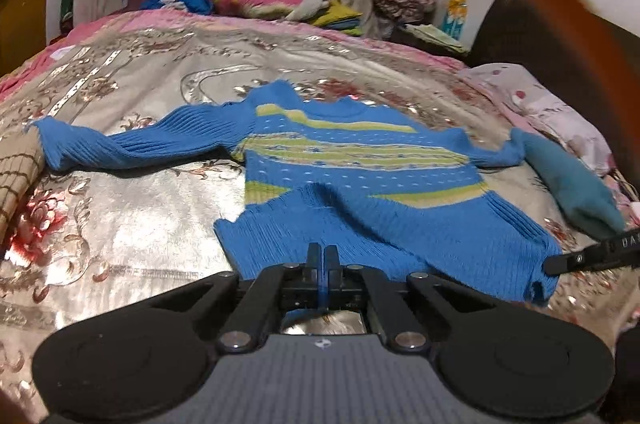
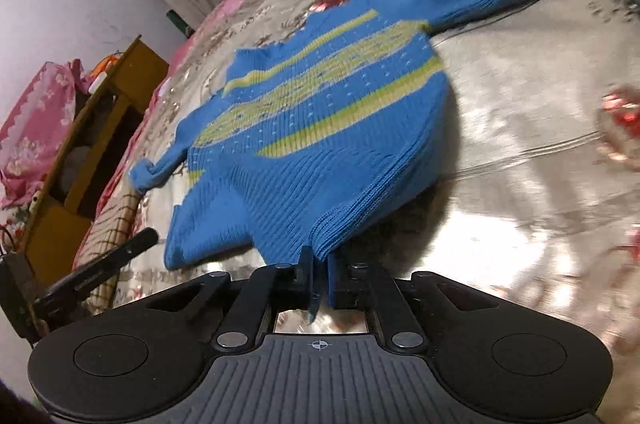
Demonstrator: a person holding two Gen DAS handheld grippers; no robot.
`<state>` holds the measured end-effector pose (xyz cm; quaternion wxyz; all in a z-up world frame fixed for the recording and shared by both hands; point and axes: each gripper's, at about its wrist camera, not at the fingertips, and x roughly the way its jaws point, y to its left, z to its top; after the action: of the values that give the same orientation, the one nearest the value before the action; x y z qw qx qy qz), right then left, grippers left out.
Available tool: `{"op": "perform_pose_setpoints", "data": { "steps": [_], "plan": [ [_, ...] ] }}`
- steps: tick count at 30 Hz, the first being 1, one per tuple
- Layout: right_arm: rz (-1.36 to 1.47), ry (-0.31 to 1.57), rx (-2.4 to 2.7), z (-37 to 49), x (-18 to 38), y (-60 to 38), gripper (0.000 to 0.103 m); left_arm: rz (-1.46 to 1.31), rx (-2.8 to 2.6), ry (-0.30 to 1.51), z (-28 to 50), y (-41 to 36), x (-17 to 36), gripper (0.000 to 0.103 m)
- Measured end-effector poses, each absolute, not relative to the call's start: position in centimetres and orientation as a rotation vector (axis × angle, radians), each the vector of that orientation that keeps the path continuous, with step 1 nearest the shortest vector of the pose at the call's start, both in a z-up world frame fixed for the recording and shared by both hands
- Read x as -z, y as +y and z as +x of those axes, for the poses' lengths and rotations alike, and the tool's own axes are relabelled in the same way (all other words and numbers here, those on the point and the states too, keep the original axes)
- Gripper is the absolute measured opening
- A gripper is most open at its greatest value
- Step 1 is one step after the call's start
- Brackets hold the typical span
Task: Fold small clothes
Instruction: 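Pull the hem toward both grippers to unfold the sweater flat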
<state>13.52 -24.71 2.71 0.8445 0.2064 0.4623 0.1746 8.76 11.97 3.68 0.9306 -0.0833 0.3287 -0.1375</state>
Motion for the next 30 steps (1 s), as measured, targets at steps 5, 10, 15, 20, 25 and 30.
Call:
{"op": "perform_pose_setpoints", "data": {
  "steps": [5,10,15,20,25,30],
  "plan": [
    [0.398,0.977,-0.294,11.9,-3.7,-28.1,0.006,-0.157,0.304,0.687,6.0,12.0,-4.1,0.008],
    [0.300,0.984,-0.177,11.5,-3.1,-30.0,0.006,-0.156,0.287,0.697,4.8,12.3,-4.4,0.010],
    [0.212,0.985,-0.113,11.3,-2.5,-30.3,0.010,-0.181,0.276,0.664,4.8,12.9,-5.2,0.017],
    [0.193,0.963,-0.106,10.8,-2.9,-30.4,0.012,-0.181,0.304,0.669,6.3,11.5,-4.7,0.019],
    [0.213,0.958,-0.143,10.9,-3.1,-29.7,0.013,-0.137,0.343,0.762,7.3,8.8,-2.7,0.019],
    [0.229,0.995,-0.191,11.4,-1.7,-28.8,0.026,-0.066,0.327,0.904,6.4,8.2,-0.4,0.020]
  ]
}}
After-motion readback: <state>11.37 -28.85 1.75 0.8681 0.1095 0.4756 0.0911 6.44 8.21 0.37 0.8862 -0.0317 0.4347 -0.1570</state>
